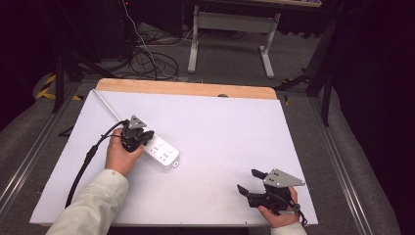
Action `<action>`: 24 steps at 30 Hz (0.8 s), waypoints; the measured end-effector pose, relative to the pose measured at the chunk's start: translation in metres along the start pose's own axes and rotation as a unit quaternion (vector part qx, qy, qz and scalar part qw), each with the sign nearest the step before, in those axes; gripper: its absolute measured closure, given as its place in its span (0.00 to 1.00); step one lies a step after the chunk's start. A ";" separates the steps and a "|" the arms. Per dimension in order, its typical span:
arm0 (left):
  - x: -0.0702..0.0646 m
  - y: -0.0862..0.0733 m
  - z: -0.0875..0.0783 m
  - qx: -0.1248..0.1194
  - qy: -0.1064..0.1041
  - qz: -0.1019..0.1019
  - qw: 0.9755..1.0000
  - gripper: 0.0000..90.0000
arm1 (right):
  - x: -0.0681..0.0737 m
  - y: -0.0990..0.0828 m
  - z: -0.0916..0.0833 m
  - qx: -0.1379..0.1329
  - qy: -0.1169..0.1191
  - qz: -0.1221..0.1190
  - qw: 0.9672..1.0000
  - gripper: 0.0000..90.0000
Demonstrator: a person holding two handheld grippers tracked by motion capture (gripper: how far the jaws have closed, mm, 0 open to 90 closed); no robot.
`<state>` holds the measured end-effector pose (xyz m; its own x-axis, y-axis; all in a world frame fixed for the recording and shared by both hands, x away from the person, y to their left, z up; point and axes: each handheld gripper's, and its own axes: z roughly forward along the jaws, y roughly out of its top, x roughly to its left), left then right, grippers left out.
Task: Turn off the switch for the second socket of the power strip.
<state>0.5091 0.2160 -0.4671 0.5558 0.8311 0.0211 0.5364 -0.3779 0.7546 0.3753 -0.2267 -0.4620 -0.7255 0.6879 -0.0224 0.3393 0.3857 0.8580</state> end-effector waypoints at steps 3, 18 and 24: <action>0.001 -0.001 0.000 0.000 -0.003 -0.007 1.000 1.00 | 0.000 0.000 0.000 0.000 -0.001 0.001 1.000 0.30; -0.003 0.003 -0.012 -0.025 -0.017 -0.010 0.999 0.79 | -0.001 -0.001 -0.002 -0.002 -0.004 0.004 1.000 0.30; -0.002 0.012 -0.031 -0.055 -0.023 -0.023 0.998 0.71 | -0.001 -0.002 -0.003 -0.003 -0.004 0.004 1.000 0.30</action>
<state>0.4951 0.2224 -0.4374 0.5613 0.8265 -0.0434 0.4905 -0.2899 0.8218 0.3735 -0.2297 -0.4617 -0.7185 0.6953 -0.0198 0.3413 0.3773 0.8609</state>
